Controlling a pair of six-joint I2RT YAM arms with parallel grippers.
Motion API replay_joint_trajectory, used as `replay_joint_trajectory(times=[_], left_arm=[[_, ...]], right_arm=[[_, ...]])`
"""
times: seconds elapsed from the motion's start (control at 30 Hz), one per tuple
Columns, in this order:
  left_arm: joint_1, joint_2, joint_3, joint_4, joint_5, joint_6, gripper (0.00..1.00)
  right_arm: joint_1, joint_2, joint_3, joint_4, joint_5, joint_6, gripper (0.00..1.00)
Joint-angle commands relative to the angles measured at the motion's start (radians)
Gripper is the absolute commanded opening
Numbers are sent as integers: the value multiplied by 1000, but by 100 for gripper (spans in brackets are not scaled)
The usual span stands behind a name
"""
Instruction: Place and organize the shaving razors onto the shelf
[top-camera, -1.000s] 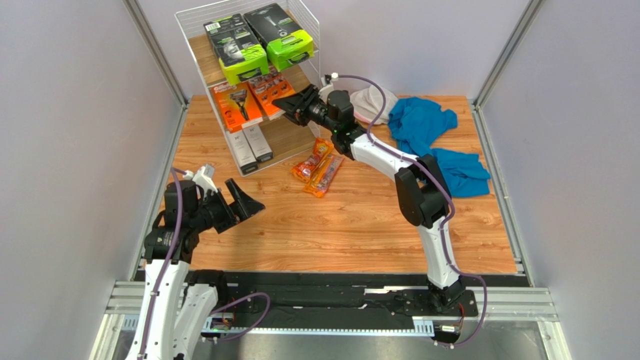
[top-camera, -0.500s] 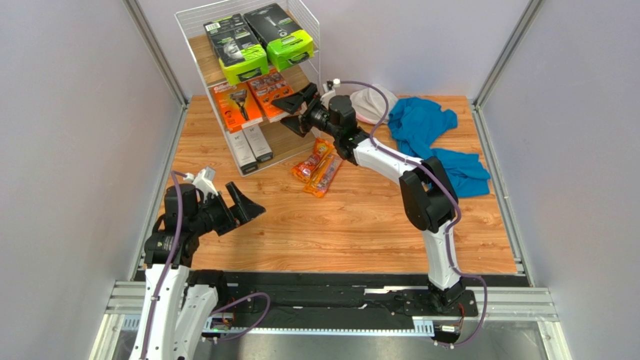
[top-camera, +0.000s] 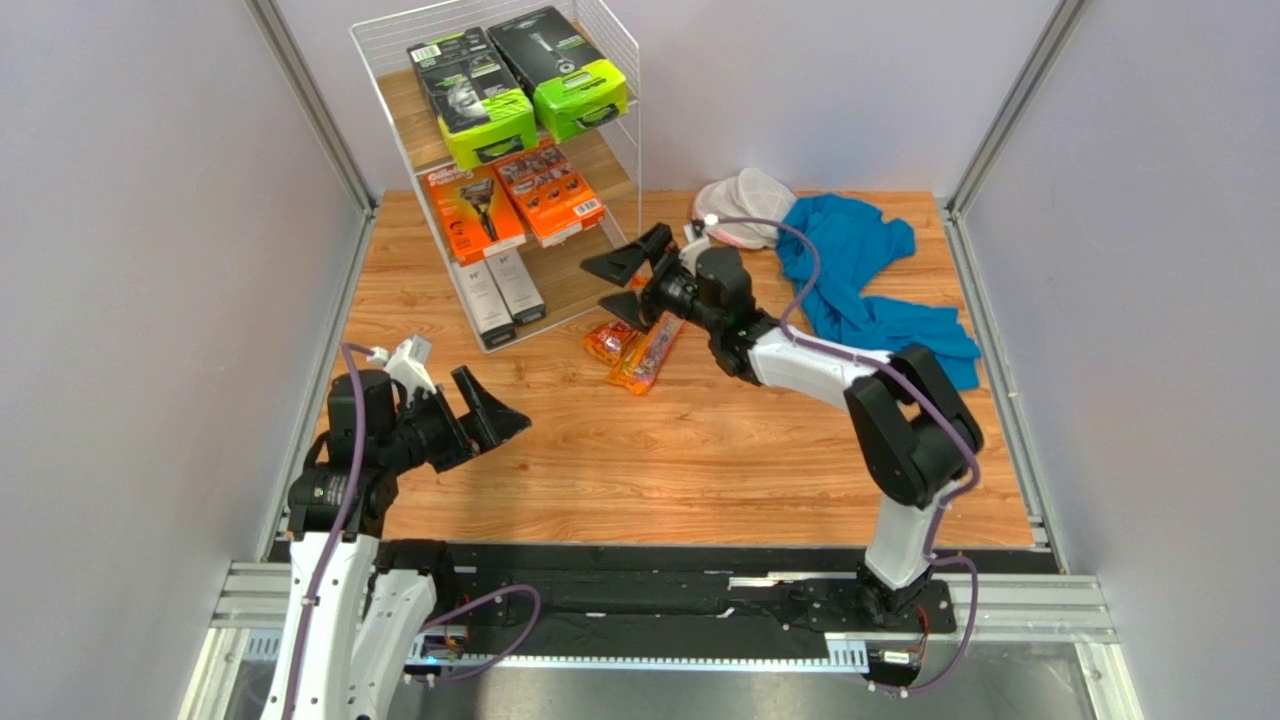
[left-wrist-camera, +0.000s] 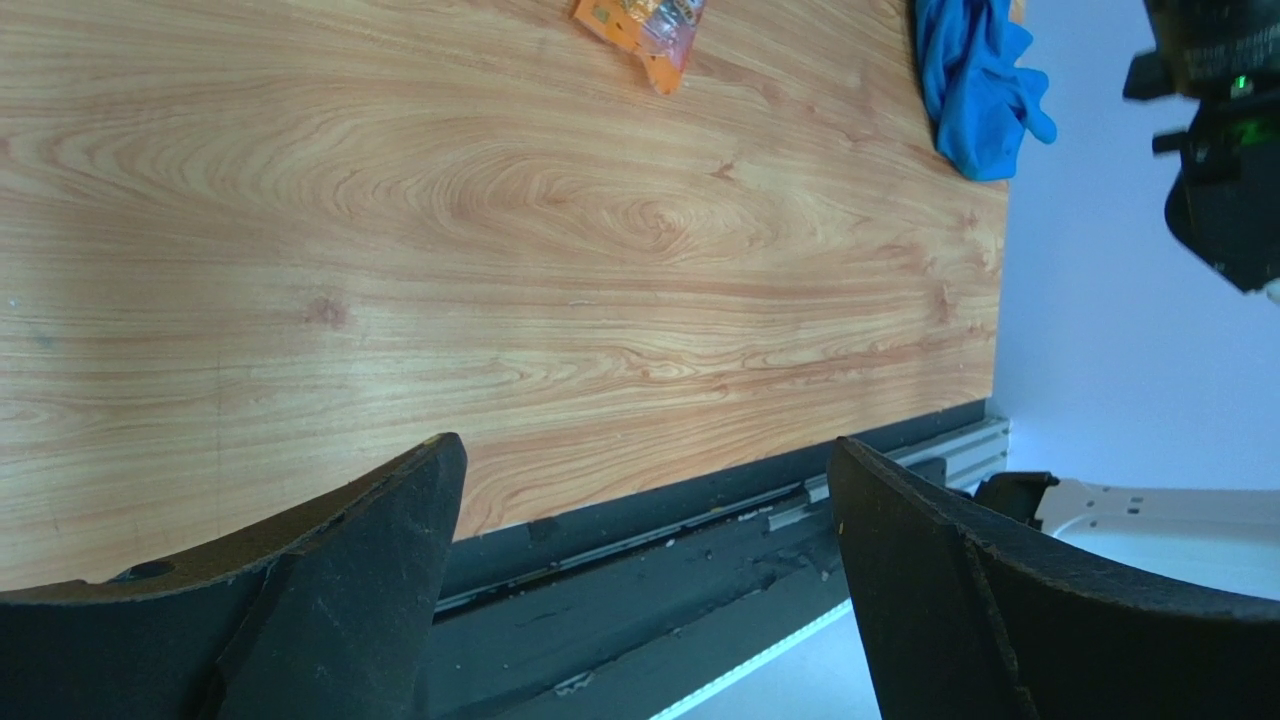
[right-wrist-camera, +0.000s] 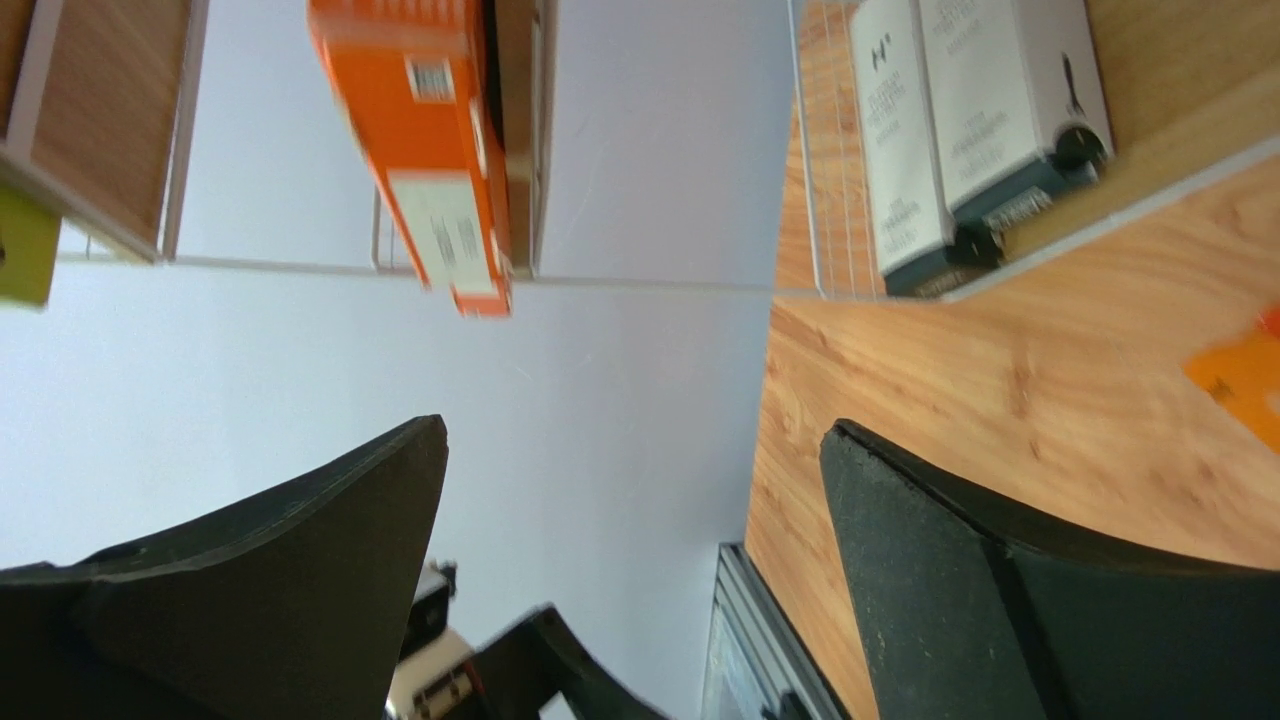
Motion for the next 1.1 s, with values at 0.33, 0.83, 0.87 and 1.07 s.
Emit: replay_joint_trajectory(times=[0.33,0.83,0.87,1.07], left_arm=[[6,-19,-23,15,19,13,99],[6,-16,-12,41,59,-24,99],[6,-17,-14,43,60,-24,99],[6,-20,-20,41,60,-24,99]], right_arm=[[10,-529,-482,-297,245,-249,100],[-92,-122,-303,-357,174,-244,91],[-97,-96,-295,-337,162,-238,90],[-120,53,-226,-225,108,-181,78]])
